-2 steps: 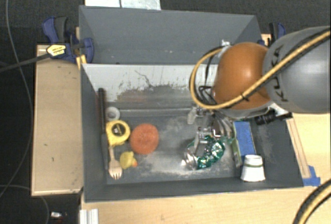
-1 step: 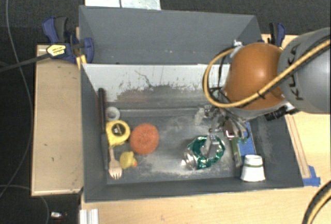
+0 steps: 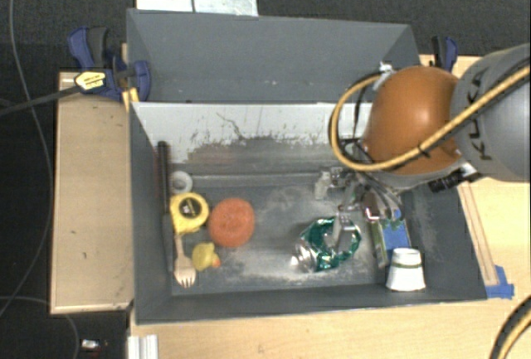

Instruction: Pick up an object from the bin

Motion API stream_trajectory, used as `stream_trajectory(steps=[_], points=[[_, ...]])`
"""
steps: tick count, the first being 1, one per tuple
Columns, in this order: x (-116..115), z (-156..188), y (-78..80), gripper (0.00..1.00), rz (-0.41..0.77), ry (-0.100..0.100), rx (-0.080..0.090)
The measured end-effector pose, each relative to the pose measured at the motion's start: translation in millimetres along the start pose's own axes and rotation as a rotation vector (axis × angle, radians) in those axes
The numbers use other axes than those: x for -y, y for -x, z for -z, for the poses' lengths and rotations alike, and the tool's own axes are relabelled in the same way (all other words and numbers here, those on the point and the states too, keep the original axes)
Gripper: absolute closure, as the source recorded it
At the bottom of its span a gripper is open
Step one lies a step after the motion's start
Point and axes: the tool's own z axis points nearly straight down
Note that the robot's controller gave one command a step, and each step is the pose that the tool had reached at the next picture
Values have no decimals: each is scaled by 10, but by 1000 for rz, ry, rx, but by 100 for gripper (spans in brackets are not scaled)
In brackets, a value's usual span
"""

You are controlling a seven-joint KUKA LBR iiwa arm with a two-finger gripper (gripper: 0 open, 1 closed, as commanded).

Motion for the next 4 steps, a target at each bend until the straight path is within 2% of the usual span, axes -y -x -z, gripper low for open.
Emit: stream_trajectory(steps=[1, 2, 3, 4], points=[[423, -381, -219, 0, -199, 0, 0], [419, -542, -15, 0, -297, 4, 15], [611, -834, -212, 0, -35, 2, 4], [371, -938, -76, 100, -47, 5, 24]])
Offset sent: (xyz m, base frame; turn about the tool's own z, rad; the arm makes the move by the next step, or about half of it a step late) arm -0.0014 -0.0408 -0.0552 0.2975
